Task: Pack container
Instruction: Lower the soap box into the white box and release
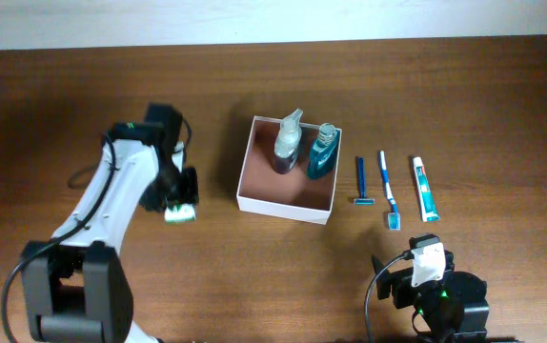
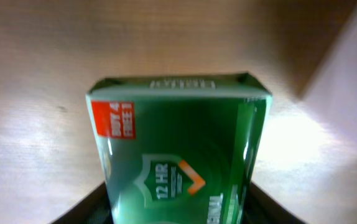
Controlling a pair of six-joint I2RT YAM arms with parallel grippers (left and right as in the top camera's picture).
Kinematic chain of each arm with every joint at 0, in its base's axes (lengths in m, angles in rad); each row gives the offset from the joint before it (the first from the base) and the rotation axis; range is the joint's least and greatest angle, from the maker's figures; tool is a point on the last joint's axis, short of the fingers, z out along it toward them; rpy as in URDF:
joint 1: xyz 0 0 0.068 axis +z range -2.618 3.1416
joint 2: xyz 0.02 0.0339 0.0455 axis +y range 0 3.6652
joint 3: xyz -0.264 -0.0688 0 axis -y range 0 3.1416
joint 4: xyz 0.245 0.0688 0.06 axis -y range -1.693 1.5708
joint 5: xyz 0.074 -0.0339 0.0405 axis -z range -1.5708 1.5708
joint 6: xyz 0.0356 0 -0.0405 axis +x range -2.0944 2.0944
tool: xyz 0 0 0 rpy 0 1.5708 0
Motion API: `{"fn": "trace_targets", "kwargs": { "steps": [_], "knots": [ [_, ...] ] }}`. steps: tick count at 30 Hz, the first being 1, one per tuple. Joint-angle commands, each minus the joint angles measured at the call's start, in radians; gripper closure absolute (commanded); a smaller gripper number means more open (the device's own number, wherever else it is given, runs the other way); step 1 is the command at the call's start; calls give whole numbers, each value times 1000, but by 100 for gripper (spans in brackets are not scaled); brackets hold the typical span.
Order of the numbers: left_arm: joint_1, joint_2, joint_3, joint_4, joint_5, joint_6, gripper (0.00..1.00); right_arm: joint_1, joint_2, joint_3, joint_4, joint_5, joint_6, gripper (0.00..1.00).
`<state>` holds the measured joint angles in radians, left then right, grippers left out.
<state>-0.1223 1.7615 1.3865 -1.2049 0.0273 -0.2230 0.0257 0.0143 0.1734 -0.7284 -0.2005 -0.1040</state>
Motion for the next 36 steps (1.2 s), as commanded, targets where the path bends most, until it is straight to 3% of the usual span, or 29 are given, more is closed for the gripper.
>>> {"fn": "trace_targets", "kwargs": {
  "steps": [1,5,8,14,25,28,30,36],
  "knots": [
    [-24,-5,216,-94,32,78,76,-7,-7,-5,0,10,8,1],
    [-97,-5,320,-59,52,91,74,-7,-7,-5,0,10,8,1],
    [-174,8,312,52,51,95,66,-7,-7,-5,0,10,8,1],
    [-284,125,312,182,21,120,65,-7,-7,-5,0,9,8,1],
    [-295,266,312,271,67,174,59,-7,-7,-5,0,9,8,1],
    [-295,266,312,275,68,171,41,-7,-7,-5,0,10,8,1],
    [-295,266,312,273,68,166,37,-7,-7,-5,0,9,8,1],
    [-295,266,313,252,116,66,36,-7,-7,-5,0,10,8,1]
  ]
}}
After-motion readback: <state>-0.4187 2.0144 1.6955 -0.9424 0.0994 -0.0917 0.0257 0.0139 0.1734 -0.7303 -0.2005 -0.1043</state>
